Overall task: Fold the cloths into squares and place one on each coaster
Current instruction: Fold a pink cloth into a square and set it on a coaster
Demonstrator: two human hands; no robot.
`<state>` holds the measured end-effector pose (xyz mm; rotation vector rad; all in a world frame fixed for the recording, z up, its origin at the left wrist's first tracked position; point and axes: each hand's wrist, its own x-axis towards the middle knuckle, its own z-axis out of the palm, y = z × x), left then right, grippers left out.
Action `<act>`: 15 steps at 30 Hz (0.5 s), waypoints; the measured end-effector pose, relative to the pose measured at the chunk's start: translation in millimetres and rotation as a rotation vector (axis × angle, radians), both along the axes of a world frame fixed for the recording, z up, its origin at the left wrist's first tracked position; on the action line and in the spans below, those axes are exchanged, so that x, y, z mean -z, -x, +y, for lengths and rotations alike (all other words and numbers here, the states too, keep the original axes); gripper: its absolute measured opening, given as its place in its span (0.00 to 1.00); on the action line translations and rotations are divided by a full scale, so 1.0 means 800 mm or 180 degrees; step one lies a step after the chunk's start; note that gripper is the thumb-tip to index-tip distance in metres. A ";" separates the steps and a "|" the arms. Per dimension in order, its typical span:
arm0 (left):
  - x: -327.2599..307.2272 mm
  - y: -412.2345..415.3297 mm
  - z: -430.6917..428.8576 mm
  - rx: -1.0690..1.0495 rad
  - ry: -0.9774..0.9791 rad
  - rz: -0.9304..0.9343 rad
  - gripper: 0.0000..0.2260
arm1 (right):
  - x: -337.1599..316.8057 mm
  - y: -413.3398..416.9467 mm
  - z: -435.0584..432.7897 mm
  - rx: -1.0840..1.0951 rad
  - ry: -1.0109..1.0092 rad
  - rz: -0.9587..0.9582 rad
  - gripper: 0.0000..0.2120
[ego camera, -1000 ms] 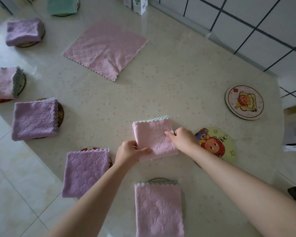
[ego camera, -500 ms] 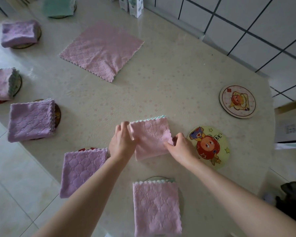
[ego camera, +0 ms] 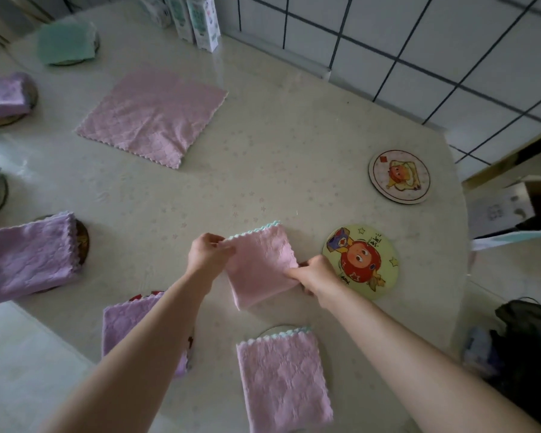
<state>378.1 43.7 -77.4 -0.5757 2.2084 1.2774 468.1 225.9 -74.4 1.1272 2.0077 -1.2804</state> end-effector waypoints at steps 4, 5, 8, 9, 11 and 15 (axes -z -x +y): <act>-0.008 -0.012 0.008 -0.0549 -0.0881 -0.0287 0.14 | -0.010 -0.012 0.017 0.0212 0.0552 0.0174 0.09; -0.012 -0.016 0.012 -0.0584 -0.1057 -0.0327 0.14 | -0.014 -0.015 0.024 0.0254 0.0614 0.0253 0.08; -0.019 -0.027 0.024 -0.0635 -0.1432 -0.0350 0.17 | -0.018 -0.022 0.056 0.0497 0.0889 0.0435 0.06; -0.020 -0.031 0.029 -0.0655 -0.1512 -0.0353 0.17 | -0.017 -0.023 0.069 0.0595 0.0974 0.0481 0.07; -0.021 -0.040 0.046 -0.0659 -0.1620 -0.0369 0.17 | -0.014 -0.027 0.096 0.0753 0.1021 0.0607 0.09; -0.020 -0.060 0.100 -0.0674 -0.1801 -0.0361 0.15 | -0.013 -0.037 0.153 0.0918 0.1084 0.0779 0.06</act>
